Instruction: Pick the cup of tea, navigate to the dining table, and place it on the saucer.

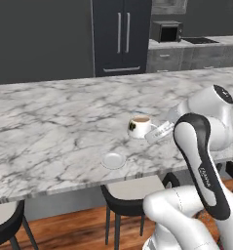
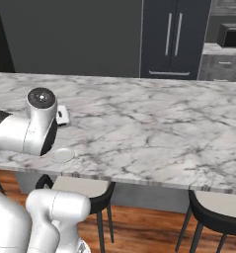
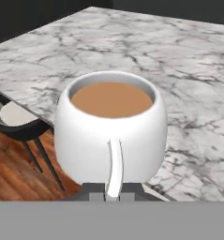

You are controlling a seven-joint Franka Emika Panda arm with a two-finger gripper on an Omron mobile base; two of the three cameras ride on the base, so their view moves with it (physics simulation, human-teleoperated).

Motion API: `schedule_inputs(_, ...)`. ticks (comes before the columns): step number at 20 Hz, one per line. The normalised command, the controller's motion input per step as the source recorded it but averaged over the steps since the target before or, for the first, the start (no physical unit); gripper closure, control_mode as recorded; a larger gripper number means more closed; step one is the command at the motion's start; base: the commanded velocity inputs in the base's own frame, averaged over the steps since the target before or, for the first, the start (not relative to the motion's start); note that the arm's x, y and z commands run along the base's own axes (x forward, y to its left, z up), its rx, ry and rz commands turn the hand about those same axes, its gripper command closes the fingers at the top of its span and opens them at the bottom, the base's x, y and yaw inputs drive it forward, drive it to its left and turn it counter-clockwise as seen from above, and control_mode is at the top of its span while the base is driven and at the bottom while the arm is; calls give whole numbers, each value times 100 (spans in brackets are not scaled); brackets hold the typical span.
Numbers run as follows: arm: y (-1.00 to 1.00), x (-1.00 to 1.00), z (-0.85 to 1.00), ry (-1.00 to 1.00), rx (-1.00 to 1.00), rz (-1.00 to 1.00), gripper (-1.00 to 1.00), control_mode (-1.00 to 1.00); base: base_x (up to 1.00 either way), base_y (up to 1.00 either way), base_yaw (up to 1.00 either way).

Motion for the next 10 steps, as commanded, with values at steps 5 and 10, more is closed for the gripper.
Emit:
schedule_inputs(5, -4, 42, -56, 10, 0, 45, 100, -100, 0, 0, 0)
schedule_inputs(10, -1, 44, -58, 11, 0, 47, 100, -100, 0, 0, 0)
